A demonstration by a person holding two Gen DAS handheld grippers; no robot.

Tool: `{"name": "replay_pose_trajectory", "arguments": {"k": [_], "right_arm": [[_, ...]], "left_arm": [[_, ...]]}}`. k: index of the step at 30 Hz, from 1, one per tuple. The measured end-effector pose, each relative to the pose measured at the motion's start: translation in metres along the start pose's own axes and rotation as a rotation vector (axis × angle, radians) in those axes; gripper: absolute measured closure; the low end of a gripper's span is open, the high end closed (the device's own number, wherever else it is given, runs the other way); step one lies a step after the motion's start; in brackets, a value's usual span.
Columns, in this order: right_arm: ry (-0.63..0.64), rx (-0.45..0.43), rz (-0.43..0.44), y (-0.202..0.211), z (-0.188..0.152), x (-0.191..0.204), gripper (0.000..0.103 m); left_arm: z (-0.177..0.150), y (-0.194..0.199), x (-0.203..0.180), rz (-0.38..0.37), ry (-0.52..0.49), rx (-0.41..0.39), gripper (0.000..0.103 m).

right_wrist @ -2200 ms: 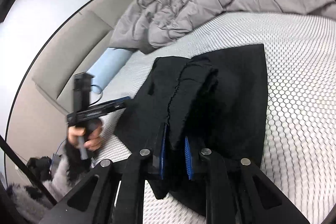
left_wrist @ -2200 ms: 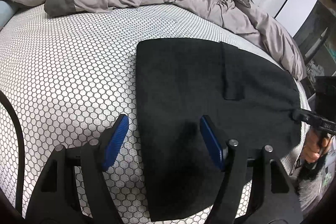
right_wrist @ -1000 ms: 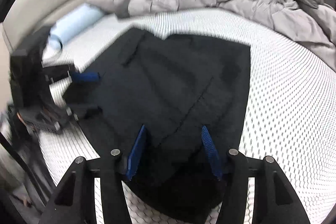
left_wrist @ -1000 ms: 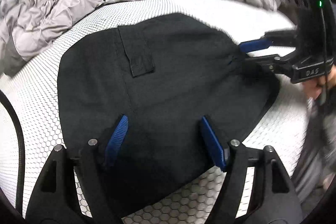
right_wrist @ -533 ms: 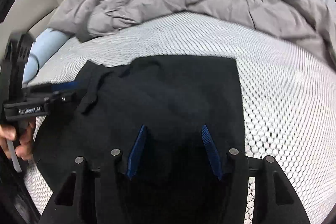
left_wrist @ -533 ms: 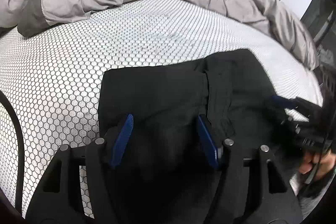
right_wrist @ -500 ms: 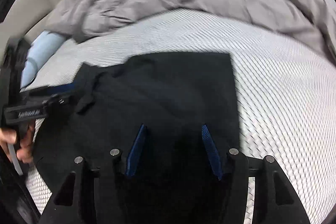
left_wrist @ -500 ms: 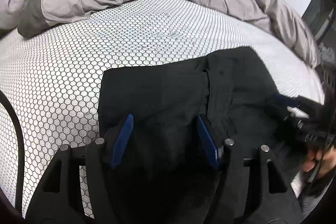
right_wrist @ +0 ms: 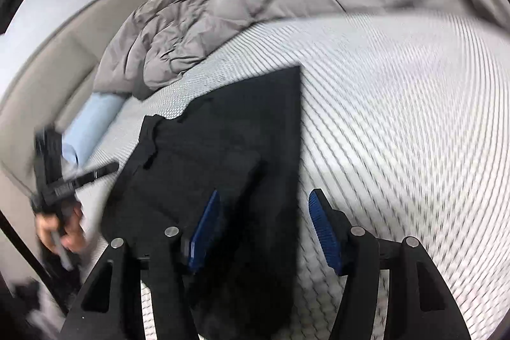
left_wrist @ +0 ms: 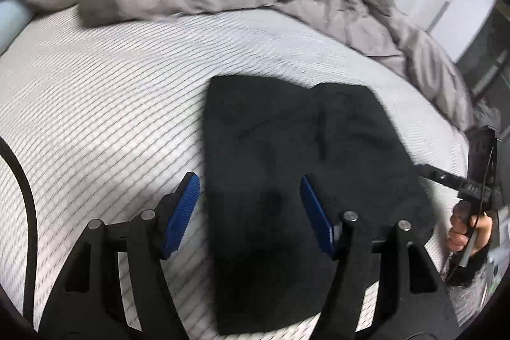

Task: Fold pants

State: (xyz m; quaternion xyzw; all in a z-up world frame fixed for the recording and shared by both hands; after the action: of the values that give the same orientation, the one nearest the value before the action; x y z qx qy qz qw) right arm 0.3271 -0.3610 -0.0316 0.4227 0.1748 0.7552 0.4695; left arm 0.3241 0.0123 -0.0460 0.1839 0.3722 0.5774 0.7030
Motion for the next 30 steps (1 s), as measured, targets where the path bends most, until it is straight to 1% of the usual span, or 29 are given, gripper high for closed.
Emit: {"name": "replay_pose_trajectory", "arguments": {"k": [1,2,3,4,5,6,7,8,9,10,12,14,17,18,19,20,21,22,23,24,25,26,27,28,29,30], "right_arm": [[-0.043,0.016,0.018,-0.001,-0.004,-0.005,0.044],[-0.087,0.041,0.035,-0.005,-0.01,-0.011,0.044],[-0.105,0.052,0.053,-0.007,-0.012,-0.014,0.047],[-0.117,0.05,0.073,-0.007,-0.013,-0.016,0.051],[-0.136,0.048,0.096,-0.007,-0.014,-0.016,0.055],[-0.155,0.051,0.115,-0.008,-0.015,-0.016,0.069],[-0.178,0.057,0.141,-0.01,-0.016,-0.013,0.08],[-0.177,0.053,0.13,-0.013,-0.015,-0.012,0.083],[-0.158,0.037,0.106,-0.015,-0.013,-0.011,0.086],[-0.14,0.018,0.088,-0.016,-0.011,-0.008,0.087],[-0.116,-0.021,0.044,-0.016,-0.005,-0.004,0.087],[-0.06,-0.031,-0.026,-0.019,-0.002,-0.003,0.087],[0.02,-0.02,-0.097,-0.016,-0.003,-0.002,0.079],[0.047,-0.027,-0.12,-0.012,-0.003,-0.001,0.075],[0.071,-0.039,-0.136,-0.008,-0.002,0.001,0.065],[0.087,-0.05,-0.142,-0.004,-0.001,0.004,0.057],[0.097,-0.068,-0.152,0.002,0.0,0.008,0.05],[0.093,-0.086,-0.151,0.007,0.002,0.011,0.047],[0.089,-0.097,-0.141,0.011,0.004,0.016,0.045],[0.089,-0.107,-0.127,0.016,0.005,0.02,0.04],[0.093,-0.122,-0.117,0.021,0.006,0.025,0.031],[0.105,-0.147,-0.105,0.027,0.007,0.031,0.024],[0.113,-0.17,-0.088,0.033,0.006,0.035,0.012],[0.124,-0.2,-0.066,0.04,0.005,0.042,0.007],[0.133,-0.227,-0.054,0.046,0.003,0.046,0.006],[0.14,-0.243,-0.049,0.049,-0.001,0.051,0.006]], "left_arm": [[-0.009,0.004,0.004,0.009,-0.002,0.012,0.04],[-0.019,0.003,0.008,0.009,-0.006,0.048,0.04],[-0.025,0.0,0.009,-0.012,0.003,0.074,0.04],[-0.031,-0.004,0.008,-0.041,0.02,0.099,0.043],[-0.035,-0.006,0.008,-0.059,0.037,0.108,0.05],[-0.035,-0.007,0.005,-0.087,0.05,0.107,0.054],[-0.035,-0.008,0.003,-0.091,0.053,0.108,0.058],[-0.032,-0.008,0.001,-0.086,0.045,0.1,0.061],[-0.028,-0.008,-0.001,-0.084,0.037,0.088,0.063],[-0.024,-0.009,-0.003,-0.075,0.029,0.075,0.063],[-0.019,-0.013,-0.005,-0.046,0.013,0.066,0.063],[-0.017,-0.014,-0.007,-0.028,0.006,0.059,0.063],[-0.012,-0.008,-0.012,0.011,-0.026,0.028,0.062],[-0.011,-0.001,-0.012,0.048,-0.055,0.008,0.06],[-0.009,0.003,-0.015,0.083,-0.084,-0.014,0.056],[-0.007,0.011,-0.018,0.103,-0.104,-0.044,0.051],[-0.004,0.019,-0.024,0.106,-0.119,-0.075,0.048],[0.0,0.028,-0.031,0.093,-0.133,-0.106,0.042],[0.002,0.038,-0.039,0.079,-0.143,-0.135,0.033],[0.002,0.05,-0.045,0.075,-0.15,-0.164,0.027],[0.004,0.059,-0.05,0.075,-0.154,-0.198,0.018],[0.005,0.066,-0.057,0.073,-0.159,-0.226,0.017],[0.005,0.073,-0.063,0.069,-0.168,-0.25,0.016],[0.005,0.078,-0.07,0.065,-0.176,-0.265,0.012],[0.004,0.081,-0.077,0.062,-0.18,-0.275,0.004],[0.003,0.084,-0.084,0.059,-0.181,-0.284,0.0]]}}
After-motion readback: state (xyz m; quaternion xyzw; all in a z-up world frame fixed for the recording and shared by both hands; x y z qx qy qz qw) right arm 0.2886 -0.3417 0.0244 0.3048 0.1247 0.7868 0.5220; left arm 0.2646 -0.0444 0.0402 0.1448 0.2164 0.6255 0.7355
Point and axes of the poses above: each gripper's, at about its wrist camera, not at the fingertips, and y roughly against the way its jaws point, x to its left, z to its top, the point moved 10 cm from there along -y, roughly the way its jaws point, and after that the axes turned 10 degrees about -x, right-handed, at the moved point
